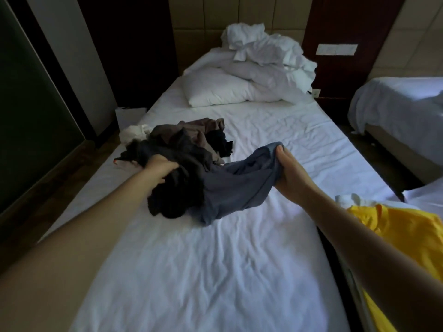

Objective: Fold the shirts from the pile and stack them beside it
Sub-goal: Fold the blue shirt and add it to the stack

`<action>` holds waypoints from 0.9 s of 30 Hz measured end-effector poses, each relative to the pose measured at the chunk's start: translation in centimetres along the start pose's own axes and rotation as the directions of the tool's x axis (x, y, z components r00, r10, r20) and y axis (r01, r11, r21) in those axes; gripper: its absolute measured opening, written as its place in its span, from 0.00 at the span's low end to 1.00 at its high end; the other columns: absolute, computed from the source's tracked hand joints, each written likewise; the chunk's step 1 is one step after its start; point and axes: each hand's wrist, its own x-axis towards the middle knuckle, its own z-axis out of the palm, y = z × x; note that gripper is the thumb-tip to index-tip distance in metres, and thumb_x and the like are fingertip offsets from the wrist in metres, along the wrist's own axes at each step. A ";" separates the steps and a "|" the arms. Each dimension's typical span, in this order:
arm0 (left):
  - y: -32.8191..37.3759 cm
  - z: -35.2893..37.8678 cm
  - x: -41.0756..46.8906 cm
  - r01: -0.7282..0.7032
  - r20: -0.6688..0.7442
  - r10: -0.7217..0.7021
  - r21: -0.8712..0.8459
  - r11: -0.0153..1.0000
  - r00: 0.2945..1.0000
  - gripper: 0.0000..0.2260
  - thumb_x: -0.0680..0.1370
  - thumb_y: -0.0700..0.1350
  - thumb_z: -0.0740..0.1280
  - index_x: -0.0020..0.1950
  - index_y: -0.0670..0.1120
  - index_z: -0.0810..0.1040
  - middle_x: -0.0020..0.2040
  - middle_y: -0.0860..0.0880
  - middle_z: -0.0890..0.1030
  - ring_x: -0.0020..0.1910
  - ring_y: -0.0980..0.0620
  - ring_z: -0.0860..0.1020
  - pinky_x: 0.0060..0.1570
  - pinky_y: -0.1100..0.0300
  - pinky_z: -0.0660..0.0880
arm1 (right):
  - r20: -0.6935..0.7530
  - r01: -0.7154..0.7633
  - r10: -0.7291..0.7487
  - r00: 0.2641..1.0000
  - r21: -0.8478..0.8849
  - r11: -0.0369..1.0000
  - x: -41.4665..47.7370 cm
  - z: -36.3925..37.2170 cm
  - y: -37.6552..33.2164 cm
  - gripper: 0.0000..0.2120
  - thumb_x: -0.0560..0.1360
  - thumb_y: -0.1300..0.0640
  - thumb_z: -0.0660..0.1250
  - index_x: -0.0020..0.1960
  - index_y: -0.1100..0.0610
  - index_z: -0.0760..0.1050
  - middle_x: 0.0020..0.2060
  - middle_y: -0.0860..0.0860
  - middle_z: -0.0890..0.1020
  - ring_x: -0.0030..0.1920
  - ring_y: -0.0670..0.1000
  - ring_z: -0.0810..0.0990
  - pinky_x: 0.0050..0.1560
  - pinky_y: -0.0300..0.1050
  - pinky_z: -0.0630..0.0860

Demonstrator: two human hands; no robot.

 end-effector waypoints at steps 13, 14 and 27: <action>9.6 9.9 -9.0 -0.592 0.521 0.478 0.066 0.803 0.707 0.10 0.80 0.47 0.63 0.55 0.42 0.79 0.52 0.44 0.81 0.51 0.50 0.79 0.56 0.56 0.76 | -0.103 0.064 -0.119 0.988 -0.432 0.899 -4.1 -1.5 -11.9 0.12 0.83 0.56 0.54 0.46 0.56 0.74 0.40 0.54 0.79 0.40 0.51 0.79 0.40 0.45 0.75; 10.4 9.7 -9.0 -0.640 0.457 0.543 0.077 0.765 0.704 0.11 0.80 0.47 0.63 0.53 0.41 0.80 0.49 0.45 0.81 0.49 0.50 0.78 0.54 0.55 0.74 | -0.184 0.060 -0.159 0.970 -0.449 0.892 -3.8 -1.9 -12.6 0.12 0.82 0.55 0.54 0.46 0.55 0.74 0.41 0.54 0.79 0.41 0.52 0.78 0.40 0.47 0.75; 10.8 8.8 -10.2 -0.646 0.362 0.536 0.479 0.594 0.762 0.19 0.73 0.36 0.63 0.62 0.48 0.67 0.55 0.47 0.66 0.48 0.46 0.74 0.45 0.57 0.71 | -0.622 0.206 -0.495 0.607 -0.478 0.854 -2.6 -0.1 -18.4 0.15 0.83 0.57 0.50 0.58 0.62 0.72 0.45 0.53 0.76 0.46 0.50 0.75 0.50 0.46 0.72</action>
